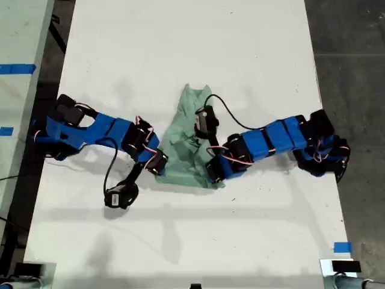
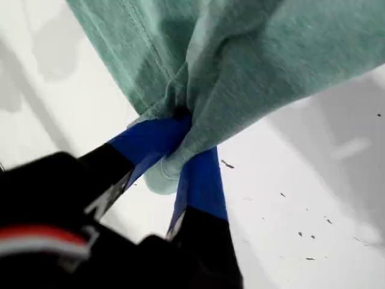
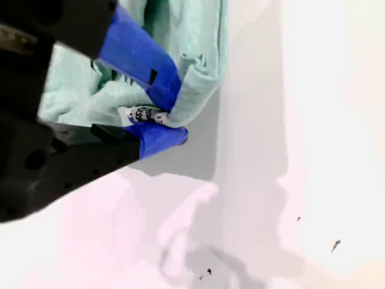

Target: Fold tshirt

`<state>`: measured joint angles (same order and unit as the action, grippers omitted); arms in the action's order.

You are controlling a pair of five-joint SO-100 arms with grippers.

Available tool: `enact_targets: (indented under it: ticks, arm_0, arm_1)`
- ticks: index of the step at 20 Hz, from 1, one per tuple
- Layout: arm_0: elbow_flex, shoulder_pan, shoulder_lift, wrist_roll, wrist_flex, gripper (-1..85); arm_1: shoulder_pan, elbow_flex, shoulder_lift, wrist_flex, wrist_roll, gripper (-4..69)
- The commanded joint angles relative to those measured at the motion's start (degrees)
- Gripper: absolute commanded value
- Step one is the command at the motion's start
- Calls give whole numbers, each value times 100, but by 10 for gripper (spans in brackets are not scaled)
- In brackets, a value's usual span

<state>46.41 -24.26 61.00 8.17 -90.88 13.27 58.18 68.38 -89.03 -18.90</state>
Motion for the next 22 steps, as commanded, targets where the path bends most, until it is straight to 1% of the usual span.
enact_targets:
  ticks: [1, 3, 4, 6, 7, 9, 10, 12, 14, 16, 19, 20, 21, 22]
  arm_0:
    - [-272, 721, 668, 642, -123, 0]
    - [-325, 1459, 853, 1433, -211, 0]
    - [-325, 1872, 914, 1934, -211, 0]
    - [-360, 2725, 923, 2918, 0, 0]
    - [-308, 3103, 923, 3533, 308, 0]
    - [-334, 3797, 765, 4614, 923, 0]
    - [-352, 4113, 642, 5071, 1283, 0]
    - [-378, 4623, 404, 5730, 1898, 0]
    - [-352, 4948, 132, 5871, 2215, 0]
    - [-352, 5106, -413, 5906, 2294, 0]
    - [-369, 5273, -1318, 5695, 2654, 8]
    - [-413, 5423, -1573, 5511, 2707, 63]
    - [-527, 5590, -1802, 5423, 2663, 200]
    - [-580, 5730, -1863, 5344, 2505, 249]
  arm_1:
    - [-729, -334, 694, -246, -439, -19]
    - [-1485, -62, 1081, -325, -835, -19]
    - [-1925, 149, 1283, -316, -1063, -19]
    - [-2856, 492, 1591, -211, -1652, -19]
    - [-3357, 650, 1670, -79, -2030, -19]
    - [-4351, 914, 1731, 404, -2909, -19]
    - [-4737, 932, 1696, 624, -3278, -19]
    - [-5291, 914, 1644, 993, -3779, -19]
    - [-5555, 1099, 1608, 1336, -4017, -19]
    - [-5607, 1644, 1600, 1863, -4034, -19]
    - [-5695, 2769, 1406, 2979, -3911, -21]
    - [-5792, 2944, 1169, 3243, -3876, -23]
    - [-5897, 2953, 853, 3322, -3806, 23]
    - [-5994, 2865, 598, 3270, -3691, 146]
